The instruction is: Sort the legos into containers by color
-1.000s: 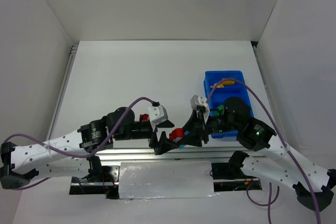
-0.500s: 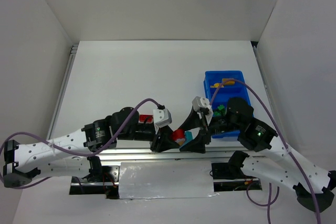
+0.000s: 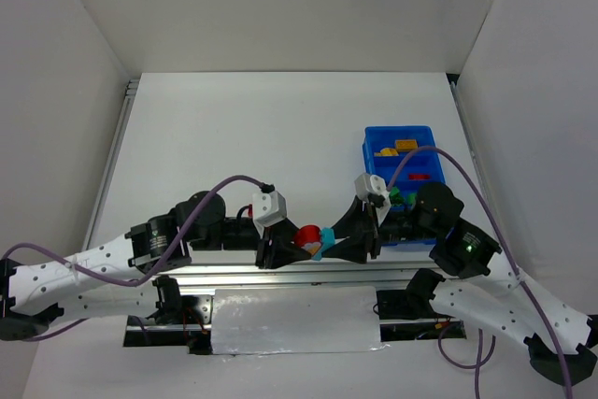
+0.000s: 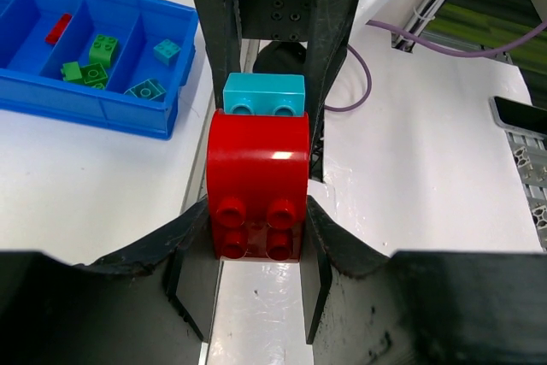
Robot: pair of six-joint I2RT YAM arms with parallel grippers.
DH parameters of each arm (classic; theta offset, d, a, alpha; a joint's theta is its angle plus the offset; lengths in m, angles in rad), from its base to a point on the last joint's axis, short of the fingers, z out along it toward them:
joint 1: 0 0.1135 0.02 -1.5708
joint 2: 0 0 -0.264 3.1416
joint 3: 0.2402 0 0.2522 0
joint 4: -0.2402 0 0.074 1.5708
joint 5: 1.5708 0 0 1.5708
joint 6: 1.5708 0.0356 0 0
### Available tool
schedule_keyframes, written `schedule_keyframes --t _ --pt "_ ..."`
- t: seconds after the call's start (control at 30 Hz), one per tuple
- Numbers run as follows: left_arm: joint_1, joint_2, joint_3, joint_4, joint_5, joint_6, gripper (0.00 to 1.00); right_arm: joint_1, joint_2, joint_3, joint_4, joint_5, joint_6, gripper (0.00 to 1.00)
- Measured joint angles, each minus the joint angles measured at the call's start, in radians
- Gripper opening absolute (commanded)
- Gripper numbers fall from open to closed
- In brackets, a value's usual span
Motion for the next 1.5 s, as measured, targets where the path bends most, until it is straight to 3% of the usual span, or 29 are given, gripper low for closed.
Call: schedule_keyframes --t 0.53,0.83,0.93,1.03,1.13,1.23,1.33,1.5 --pt "0.01 -0.016 0.0 -0.035 -0.033 0.012 0.0 -0.002 0.027 -0.018 0.041 0.008 0.003 0.0" --pt "0.125 -0.051 0.031 -0.082 -0.047 0.027 0.0 -0.031 0.072 -0.079 0.055 0.115 0.006 0.0" --pt "0.159 -0.051 0.051 -0.083 -0.059 0.025 0.0 -0.052 0.068 -0.102 0.06 0.195 0.027 0.0" --pt "0.177 -0.047 0.071 -0.106 -0.146 0.01 0.0 -0.075 0.053 -0.105 0.056 0.414 0.085 0.0" --pt "0.194 -0.017 0.117 -0.159 -0.262 -0.032 0.0 -0.189 0.091 -0.061 -0.031 0.684 0.221 0.0" --pt "0.211 0.032 0.161 -0.213 -0.384 -0.08 0.0 -0.419 0.193 0.005 -0.126 0.846 0.342 0.0" --pt "0.231 0.068 0.169 -0.275 -0.489 -0.138 0.0 -0.573 0.238 -0.018 -0.2 0.934 0.43 0.0" --pt "0.319 0.086 0.168 -0.391 -0.582 -0.219 0.0 -0.699 0.14 -0.084 -0.303 1.008 0.534 0.0"
